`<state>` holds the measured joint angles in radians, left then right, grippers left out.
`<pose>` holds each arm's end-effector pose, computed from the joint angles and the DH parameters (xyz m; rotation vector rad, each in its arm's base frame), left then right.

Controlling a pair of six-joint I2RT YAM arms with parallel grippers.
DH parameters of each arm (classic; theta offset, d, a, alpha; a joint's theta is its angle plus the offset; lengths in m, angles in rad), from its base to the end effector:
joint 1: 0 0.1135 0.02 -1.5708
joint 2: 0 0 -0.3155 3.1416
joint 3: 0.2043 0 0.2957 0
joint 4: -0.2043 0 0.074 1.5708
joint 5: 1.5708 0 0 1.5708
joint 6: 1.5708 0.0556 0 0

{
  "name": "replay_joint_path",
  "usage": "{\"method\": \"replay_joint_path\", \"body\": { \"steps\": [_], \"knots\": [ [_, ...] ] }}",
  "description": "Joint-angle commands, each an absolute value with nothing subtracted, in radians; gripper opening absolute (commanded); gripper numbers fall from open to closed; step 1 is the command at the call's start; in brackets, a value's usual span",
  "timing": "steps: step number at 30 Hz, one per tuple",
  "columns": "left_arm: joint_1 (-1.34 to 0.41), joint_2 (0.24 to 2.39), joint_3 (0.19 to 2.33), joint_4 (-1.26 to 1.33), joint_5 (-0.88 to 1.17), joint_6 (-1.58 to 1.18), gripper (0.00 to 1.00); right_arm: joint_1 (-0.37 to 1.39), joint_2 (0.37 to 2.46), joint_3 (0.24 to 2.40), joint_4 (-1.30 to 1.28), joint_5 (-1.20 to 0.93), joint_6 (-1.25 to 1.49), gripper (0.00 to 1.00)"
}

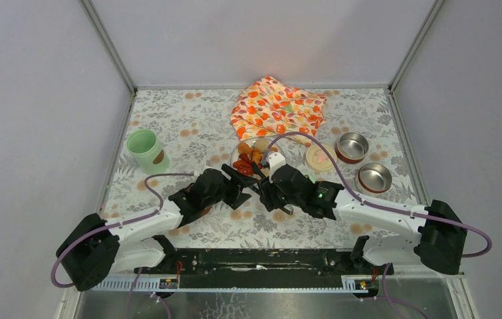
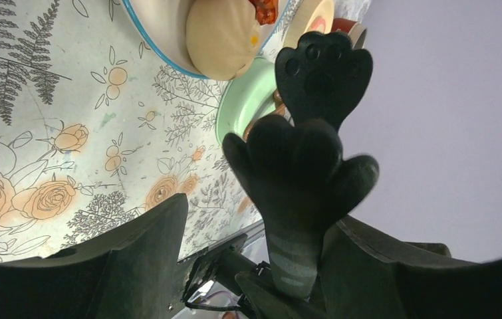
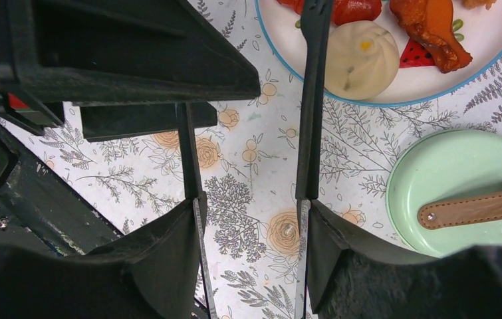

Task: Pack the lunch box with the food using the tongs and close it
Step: Pick up the clamp at the center of the board.

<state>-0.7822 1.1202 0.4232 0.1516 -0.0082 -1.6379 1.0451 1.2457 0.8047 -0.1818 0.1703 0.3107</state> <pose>0.1804 -0.1787 0.1904 -1.0288 2.2424 -1.2958 0.1644 0.2645 0.2680 -0.7129 2.1268 0.5720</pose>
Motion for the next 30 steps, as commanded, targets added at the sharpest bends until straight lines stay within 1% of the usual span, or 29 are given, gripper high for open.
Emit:
{"method": "replay_joint_path", "body": {
  "steps": [1,5,9,10,13,18,23,30],
  "knots": [
    [-0.775,1.170,0.470,0.129,0.053,-1.602,0.75,1.051,1.211,0.859,-0.155,0.174,0.318,0.58],
    [-0.775,1.183,0.478,0.129,0.075,-1.594,0.76,1.051,1.227,0.877,-0.182,0.180,0.322,0.58],
    [-0.774,1.144,0.506,0.065,0.038,-1.542,0.80,1.051,1.233,0.910,-0.254,0.235,0.320,0.57],
    [-0.774,1.130,0.521,0.029,0.018,-1.518,0.84,1.050,1.232,0.921,-0.276,0.250,0.315,0.57],
    [-0.774,1.085,0.582,-0.114,-0.066,-1.432,0.91,1.047,1.242,0.962,-0.356,0.284,0.292,0.57],
    [-0.775,1.031,0.720,-0.341,-0.228,-1.201,0.97,1.016,1.286,1.046,-0.521,0.298,0.237,0.57],
    [-0.774,1.008,0.857,-0.523,-0.381,-0.963,0.98,0.928,1.296,1.085,-0.589,0.259,0.179,0.57],
    [-0.773,1.029,1.045,-0.617,-0.477,-0.586,0.99,0.797,1.360,1.164,-0.643,0.200,0.120,0.57]
  ]
}}
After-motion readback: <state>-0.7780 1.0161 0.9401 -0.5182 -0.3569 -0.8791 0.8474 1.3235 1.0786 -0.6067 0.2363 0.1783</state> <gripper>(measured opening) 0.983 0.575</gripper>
